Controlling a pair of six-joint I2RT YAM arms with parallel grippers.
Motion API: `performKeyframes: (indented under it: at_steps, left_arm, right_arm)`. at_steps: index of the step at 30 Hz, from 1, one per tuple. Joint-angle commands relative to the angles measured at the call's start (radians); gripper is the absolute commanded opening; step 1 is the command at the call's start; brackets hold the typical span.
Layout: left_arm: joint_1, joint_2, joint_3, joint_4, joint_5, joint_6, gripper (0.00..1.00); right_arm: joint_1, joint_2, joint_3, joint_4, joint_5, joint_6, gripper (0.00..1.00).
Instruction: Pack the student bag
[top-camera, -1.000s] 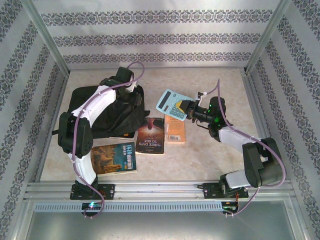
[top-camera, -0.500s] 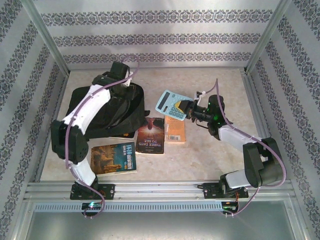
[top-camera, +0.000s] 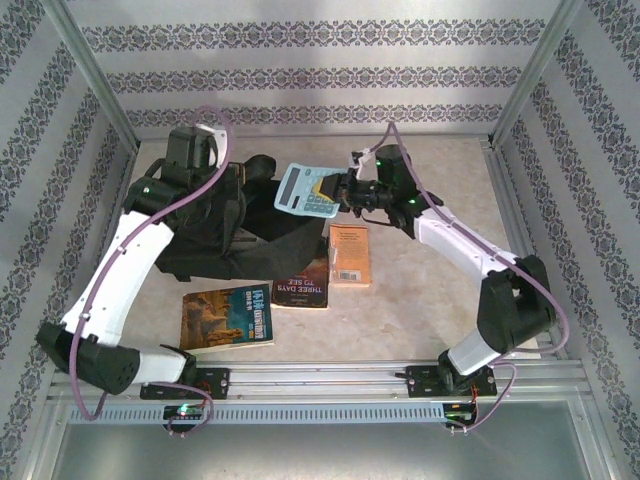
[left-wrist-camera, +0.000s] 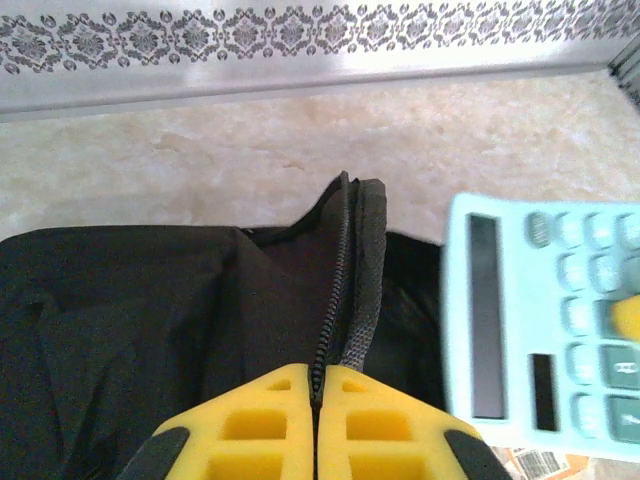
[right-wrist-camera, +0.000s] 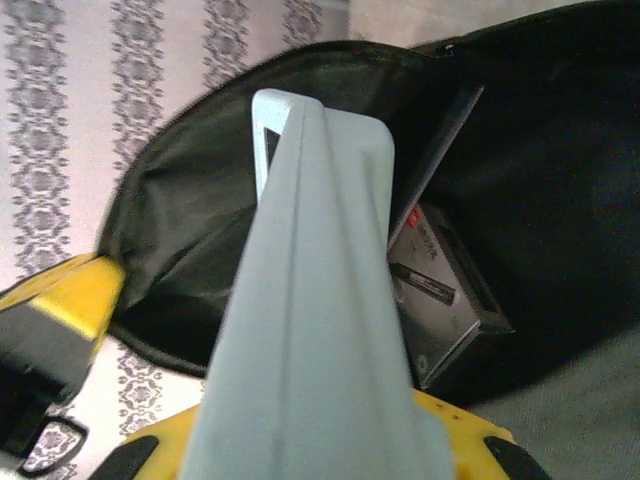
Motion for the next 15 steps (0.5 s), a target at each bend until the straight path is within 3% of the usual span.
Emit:
performKeyframes:
  at_steps: [1,7,15]
  left_arm:
    - [-0.006,-0.086,-0.069,0.166,0.0,-0.054,0.0]
    - [-0.005,-0.142,-0.171,0.207,0.039,-0.149,0.0]
    - [-0.006,-0.209,-0.242,0.305,0.128,-0.209,0.0]
  right_arm:
    - [0.032,0.048,0.072,-0.177,0.009,0.025,0.14]
    - [0.116,0.08,0.12,-0.336,0.044,0.01,0.16]
    - [0.206,0.247,0.233,-0.314,0.088,0.081,0.19]
